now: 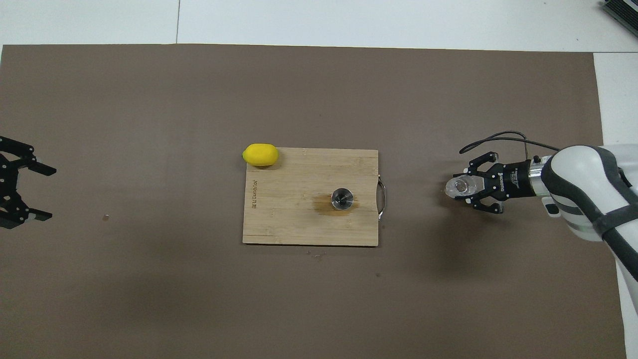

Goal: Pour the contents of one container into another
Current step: 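Lift the clear glass with the right gripper over the metal cup, then tilt the clear glass with the right gripper to pour into the cup, then turn the glass upright and carry it back with the right gripper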

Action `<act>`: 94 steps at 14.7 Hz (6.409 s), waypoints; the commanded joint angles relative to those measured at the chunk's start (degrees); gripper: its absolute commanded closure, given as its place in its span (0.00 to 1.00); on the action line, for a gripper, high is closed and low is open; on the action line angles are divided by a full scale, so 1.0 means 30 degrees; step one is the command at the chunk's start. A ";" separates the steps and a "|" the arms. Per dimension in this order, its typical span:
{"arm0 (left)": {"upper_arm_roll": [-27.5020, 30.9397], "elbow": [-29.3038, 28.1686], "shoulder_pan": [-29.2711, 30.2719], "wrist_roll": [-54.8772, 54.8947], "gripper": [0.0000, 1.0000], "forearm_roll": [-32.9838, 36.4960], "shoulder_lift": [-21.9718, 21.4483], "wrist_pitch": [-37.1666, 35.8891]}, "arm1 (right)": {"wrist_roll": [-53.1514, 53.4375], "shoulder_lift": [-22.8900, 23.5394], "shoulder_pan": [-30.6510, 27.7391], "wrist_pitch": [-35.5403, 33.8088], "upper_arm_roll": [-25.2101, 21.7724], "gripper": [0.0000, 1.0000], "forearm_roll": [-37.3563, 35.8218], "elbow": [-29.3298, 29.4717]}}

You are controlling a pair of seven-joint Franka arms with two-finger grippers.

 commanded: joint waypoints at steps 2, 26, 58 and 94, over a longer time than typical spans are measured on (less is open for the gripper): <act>0.0105 0.1269 -0.0776 -0.3415 0.00 0.1524 -0.0178 -0.1141 | 0.0987 -0.1141 0.0111 0.0045 0.0158 0.89 -0.0219 -0.0211; -0.0453 0.1066 -0.2420 -2.2201 0.00 0.4518 -0.2467 0.1107 | 1.7747 -0.0439 1.0537 0.0251 0.0159 0.91 -1.1935 0.5121; 0.1773 0.1153 -0.4556 -2.7655 0.00 0.4900 -0.2643 0.1026 | 1.9505 -0.1260 1.4116 -0.2211 0.0393 0.99 -2.0409 0.5502; 0.1511 0.1036 -0.4615 -2.7889 0.00 0.5545 -0.2906 0.1055 | 0.3165 -0.0558 0.0994 -0.0306 0.0363 1.00 -0.0781 0.0552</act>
